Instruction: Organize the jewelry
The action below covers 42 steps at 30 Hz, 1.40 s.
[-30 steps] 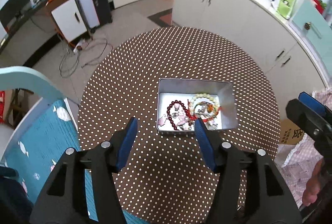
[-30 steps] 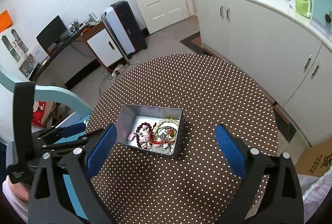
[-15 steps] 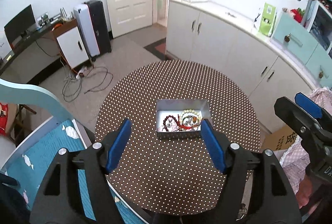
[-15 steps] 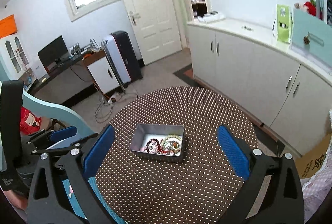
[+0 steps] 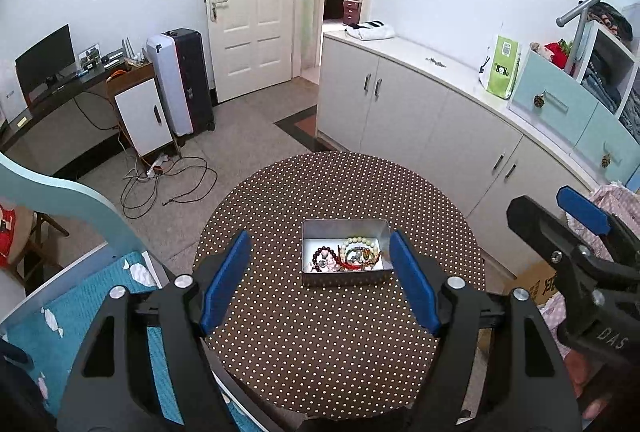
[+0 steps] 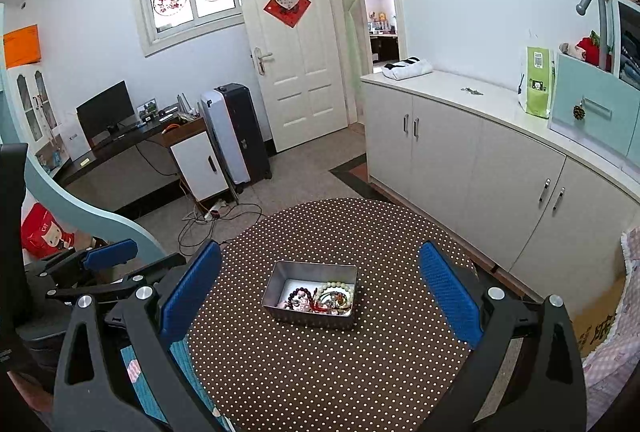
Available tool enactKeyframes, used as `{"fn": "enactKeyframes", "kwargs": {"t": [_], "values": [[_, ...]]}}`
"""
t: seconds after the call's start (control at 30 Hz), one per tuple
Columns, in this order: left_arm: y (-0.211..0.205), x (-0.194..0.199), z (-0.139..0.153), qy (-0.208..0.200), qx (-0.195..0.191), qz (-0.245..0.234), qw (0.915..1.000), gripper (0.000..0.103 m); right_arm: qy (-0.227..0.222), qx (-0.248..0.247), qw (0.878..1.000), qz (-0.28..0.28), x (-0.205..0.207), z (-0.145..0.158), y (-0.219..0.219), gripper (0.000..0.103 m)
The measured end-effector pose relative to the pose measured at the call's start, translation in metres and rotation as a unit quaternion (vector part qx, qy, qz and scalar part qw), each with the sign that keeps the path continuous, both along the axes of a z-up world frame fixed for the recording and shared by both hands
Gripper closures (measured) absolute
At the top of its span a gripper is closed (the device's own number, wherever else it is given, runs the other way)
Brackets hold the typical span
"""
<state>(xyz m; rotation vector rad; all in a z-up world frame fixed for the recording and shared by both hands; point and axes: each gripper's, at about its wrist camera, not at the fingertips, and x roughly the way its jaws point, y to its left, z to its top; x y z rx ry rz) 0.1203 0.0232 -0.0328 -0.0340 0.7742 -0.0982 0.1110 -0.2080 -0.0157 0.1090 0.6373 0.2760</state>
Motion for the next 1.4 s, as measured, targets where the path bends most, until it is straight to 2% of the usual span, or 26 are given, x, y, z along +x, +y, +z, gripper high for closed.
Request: {"fn": "enactKeyframes", "kwargs": {"t": [1.17, 1.4], "values": [[0.001, -0.002, 0.007, -0.015, 0.006, -0.002, 0.9999, 0.029, -0.014, 0.002, 1.0, -0.009, -0.011, 0.003, 0.003, 0.007], [0.002, 0.0, 0.007, -0.01, 0.01, 0.003, 0.9999, 0.025, -0.013, 0.0, 1.0, -0.01, -0.014, 0.003, 0.003, 0.007]]}}
